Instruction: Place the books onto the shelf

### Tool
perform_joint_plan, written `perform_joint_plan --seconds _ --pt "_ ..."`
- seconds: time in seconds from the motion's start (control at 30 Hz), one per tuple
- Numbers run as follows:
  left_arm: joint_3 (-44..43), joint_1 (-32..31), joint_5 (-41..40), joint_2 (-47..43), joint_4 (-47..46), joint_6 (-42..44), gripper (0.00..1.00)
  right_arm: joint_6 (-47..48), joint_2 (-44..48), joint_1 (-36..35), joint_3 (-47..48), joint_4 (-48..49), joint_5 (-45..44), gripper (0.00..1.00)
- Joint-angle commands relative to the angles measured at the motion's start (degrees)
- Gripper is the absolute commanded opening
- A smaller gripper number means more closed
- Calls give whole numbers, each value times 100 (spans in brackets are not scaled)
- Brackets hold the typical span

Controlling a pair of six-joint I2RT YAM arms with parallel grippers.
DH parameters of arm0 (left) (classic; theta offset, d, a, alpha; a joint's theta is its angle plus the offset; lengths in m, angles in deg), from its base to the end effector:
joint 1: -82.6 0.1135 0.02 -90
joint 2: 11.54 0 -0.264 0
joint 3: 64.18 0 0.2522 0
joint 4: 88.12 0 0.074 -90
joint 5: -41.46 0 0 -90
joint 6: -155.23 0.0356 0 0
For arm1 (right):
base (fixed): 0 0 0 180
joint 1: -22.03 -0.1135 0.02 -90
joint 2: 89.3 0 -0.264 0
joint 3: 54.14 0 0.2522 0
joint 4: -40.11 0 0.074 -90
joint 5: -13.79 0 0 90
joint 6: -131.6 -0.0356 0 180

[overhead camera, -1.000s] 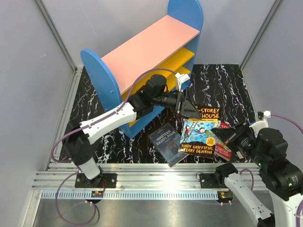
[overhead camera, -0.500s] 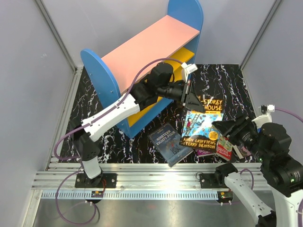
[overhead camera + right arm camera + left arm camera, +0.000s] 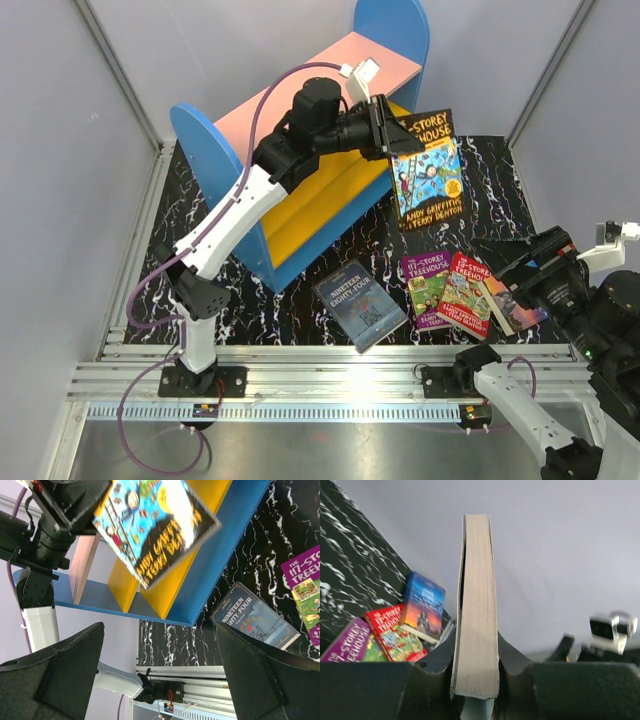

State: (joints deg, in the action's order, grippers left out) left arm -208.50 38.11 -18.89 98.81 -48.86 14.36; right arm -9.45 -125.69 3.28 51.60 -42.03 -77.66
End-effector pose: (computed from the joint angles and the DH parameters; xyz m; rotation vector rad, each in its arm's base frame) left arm 0.2912 -0.3107 0.4923 0.3516 1.9201 -1.6173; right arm 0.0034 0.0002 0.4819 0.5399 1.7963 0.8373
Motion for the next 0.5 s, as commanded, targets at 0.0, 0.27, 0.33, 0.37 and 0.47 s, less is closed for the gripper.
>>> perform_joint_plan --seconds 0.0,0.27,0.33,0.37,0.47 --pt "-102 28 -747 -127 -1009 -633 0 -431 174 -24 -503 340 101 100" --pt "427 11 -1128 -435 -1961 -1820 0 -1320 519 -24 -2158 2063 269 100" --pt "470 -7 -1172 -514 -1900 -1847 0 -1057 369 -24 -2027 2328 172 100" --pt "644 -7 -1146 -618 -1899 -1891 0 -969 195 -24 -1948 2494 41 100" --pt "1014 -7 -1102 -795 -2224 -2137 0 -740 -131 -24 -1597 2688 -232 100"
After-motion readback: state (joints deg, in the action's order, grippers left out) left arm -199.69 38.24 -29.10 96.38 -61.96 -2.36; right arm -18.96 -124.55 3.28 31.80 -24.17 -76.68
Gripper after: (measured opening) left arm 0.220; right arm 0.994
